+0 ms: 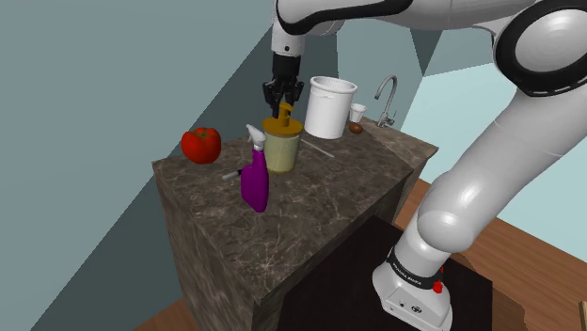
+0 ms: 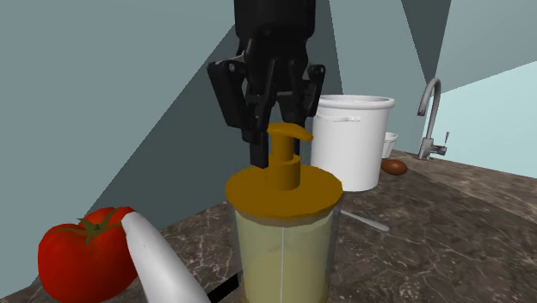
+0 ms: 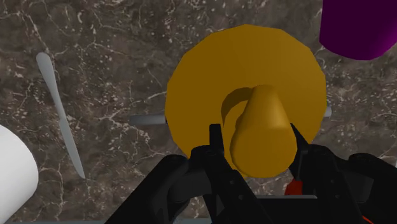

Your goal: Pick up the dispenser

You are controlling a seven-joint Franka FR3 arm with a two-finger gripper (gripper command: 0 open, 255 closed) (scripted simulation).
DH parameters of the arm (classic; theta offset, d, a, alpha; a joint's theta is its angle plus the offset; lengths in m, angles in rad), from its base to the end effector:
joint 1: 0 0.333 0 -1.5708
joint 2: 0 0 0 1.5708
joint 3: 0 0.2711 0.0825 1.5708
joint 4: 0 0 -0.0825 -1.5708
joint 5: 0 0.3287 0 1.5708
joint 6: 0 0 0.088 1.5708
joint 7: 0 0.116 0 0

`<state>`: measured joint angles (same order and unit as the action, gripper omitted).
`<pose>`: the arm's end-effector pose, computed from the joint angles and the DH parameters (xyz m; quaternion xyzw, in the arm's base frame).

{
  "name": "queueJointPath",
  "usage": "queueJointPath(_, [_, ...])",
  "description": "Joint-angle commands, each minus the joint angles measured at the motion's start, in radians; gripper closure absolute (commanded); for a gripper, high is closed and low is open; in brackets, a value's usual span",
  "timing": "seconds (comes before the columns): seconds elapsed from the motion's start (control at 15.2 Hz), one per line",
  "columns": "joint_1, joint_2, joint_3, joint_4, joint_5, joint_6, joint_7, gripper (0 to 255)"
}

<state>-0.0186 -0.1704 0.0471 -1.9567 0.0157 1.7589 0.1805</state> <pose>0.4586 0.0157 0.5060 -0.9969 0.0779 0.0141 0.0022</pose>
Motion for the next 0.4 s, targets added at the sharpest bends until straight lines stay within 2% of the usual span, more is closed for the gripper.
queueJointPath(0.0, [0.001, -0.001, 0.001, 0.030, 0.000, -0.030, 0.003, 255])
queueJointPath(0.33, [0.001, 0.002, 0.001, 0.075, 0.000, -0.073, 0.003, 255])
